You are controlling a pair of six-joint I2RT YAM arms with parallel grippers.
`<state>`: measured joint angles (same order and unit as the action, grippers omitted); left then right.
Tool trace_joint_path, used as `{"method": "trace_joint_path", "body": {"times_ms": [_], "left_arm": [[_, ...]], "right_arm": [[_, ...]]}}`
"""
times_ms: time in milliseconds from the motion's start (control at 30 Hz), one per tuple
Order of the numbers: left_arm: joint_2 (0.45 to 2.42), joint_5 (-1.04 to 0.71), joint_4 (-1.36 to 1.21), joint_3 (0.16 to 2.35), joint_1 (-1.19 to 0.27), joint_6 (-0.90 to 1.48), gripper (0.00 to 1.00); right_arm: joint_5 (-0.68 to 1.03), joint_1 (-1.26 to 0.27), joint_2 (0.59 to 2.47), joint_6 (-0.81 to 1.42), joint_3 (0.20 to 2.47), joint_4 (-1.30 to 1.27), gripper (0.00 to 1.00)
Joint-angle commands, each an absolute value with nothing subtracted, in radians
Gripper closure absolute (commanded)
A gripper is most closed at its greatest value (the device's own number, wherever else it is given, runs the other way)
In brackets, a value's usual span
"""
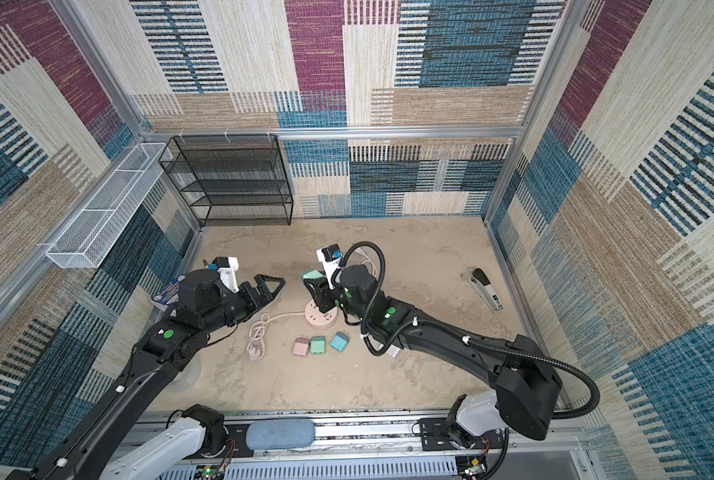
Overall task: Insert the plug
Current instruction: 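Carry the green adapter over the pink round power strip while the left gripper withdraws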
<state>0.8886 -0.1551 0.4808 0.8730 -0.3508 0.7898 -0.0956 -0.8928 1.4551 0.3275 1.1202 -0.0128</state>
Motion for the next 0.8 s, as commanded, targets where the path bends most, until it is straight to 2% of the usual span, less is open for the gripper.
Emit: {"method": "trace_joint_path", "body": {"times_ms": [0, 200, 300, 500, 767], "left_arm": [[0.883, 0.114, 0.706, 0.882, -0.35, 0.586, 0.01], [0.931, 0.072, 0.714, 0.856, -0.35, 0.577, 0.0], [0.889, 0.046, 0.658, 0.792, -0.35, 0.574, 0.0], [0.83, 0.033, 0.601, 0.726, -0.35, 0.574, 0.0], [0.847, -0.015, 0.58, 0.709, -0.35, 0.566, 0.0]], "right_arm": [[-0.239, -0.888, 1.538, 0.533, 1.309, 0.387, 1.0], [-0.105, -0.883, 1.667, 0.505, 1.551, 0.581, 1.0], [-0.002, -0.868, 1.724, 0.39, 1.595, 0.638, 1.0], [-0.077, -0.824, 1.825, 0.385, 1.68, 0.775, 1.0], [-0.092, -0.822, 1.96, 0.188, 1.784, 0.889, 1.0]]}}
